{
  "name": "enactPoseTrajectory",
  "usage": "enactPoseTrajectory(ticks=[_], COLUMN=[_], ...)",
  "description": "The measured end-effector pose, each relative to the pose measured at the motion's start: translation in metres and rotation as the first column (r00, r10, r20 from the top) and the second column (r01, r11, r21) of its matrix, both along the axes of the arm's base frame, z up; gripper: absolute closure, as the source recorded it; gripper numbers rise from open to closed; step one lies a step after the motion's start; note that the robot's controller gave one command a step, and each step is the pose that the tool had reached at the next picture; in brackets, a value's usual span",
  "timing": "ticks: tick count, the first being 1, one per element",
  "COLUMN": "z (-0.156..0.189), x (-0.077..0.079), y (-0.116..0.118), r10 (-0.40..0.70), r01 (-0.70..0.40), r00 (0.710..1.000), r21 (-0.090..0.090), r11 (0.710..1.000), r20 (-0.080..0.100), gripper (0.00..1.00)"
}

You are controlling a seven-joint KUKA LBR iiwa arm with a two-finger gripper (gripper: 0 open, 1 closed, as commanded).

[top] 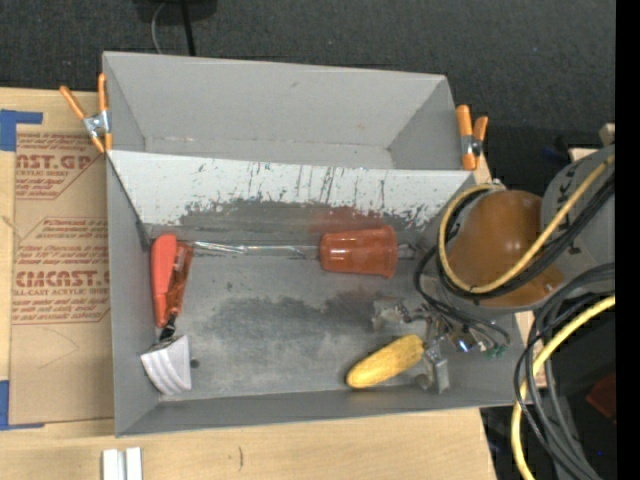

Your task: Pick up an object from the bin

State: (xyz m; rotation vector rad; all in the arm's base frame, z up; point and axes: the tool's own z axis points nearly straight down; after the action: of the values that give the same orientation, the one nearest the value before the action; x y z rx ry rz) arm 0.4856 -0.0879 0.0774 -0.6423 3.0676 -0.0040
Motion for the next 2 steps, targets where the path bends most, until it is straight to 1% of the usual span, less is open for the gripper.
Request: enactPoseTrajectory(ticks=[1, 2], z=[-0.008, -0.008], x=[-0.0013, -0.0013], y=[0.0124, 0.0124], r10=[0.164, 0.165], r01=[-0.164, -0.165], r00=[0.986, 0.986], r21=[0.0, 0.0], r11=[0.986, 0.986], r20=[-0.005, -0.005], gripper=[1.0, 1.0])
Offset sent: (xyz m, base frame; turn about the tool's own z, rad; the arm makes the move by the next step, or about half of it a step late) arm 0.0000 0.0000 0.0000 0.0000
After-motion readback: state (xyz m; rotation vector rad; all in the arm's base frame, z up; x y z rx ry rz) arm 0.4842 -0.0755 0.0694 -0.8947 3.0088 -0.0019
